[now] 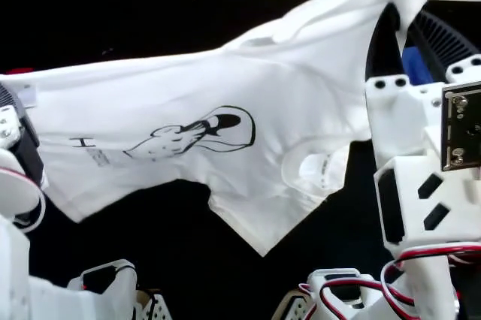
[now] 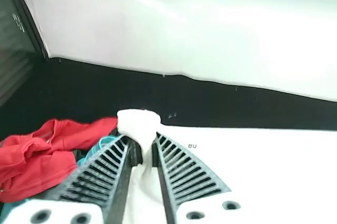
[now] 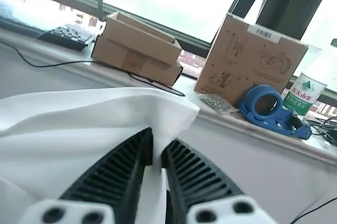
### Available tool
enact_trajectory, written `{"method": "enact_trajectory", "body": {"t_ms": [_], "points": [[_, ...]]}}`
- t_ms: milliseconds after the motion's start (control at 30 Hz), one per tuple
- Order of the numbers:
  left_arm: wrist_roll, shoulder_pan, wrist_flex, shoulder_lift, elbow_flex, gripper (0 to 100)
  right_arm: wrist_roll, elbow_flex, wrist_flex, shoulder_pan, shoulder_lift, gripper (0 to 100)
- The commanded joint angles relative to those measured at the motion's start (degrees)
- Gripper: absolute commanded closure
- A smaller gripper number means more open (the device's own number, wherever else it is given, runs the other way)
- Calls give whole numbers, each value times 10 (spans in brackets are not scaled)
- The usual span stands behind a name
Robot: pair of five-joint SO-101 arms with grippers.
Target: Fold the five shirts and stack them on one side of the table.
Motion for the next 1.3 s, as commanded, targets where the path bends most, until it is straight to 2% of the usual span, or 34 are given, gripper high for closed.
{"method": "enact_trajectory", "body": {"t_ms": [0,233,433,967,1267], "points": [[-8,-12,-11,9,-2,992,24,-16,-70,16,25,993],[-8,-15,-9,80,29,992,43,-21,-119,16,105,993],[-6,-13,-13,107,46,992,40,-24,-118,1,114,993],[-6,-13,-37,-93,46,992,43,-69,-65,-2,-25,993],[-7,-15,-37,-102,49,992,43,-66,-104,-2,-47,993]]}}
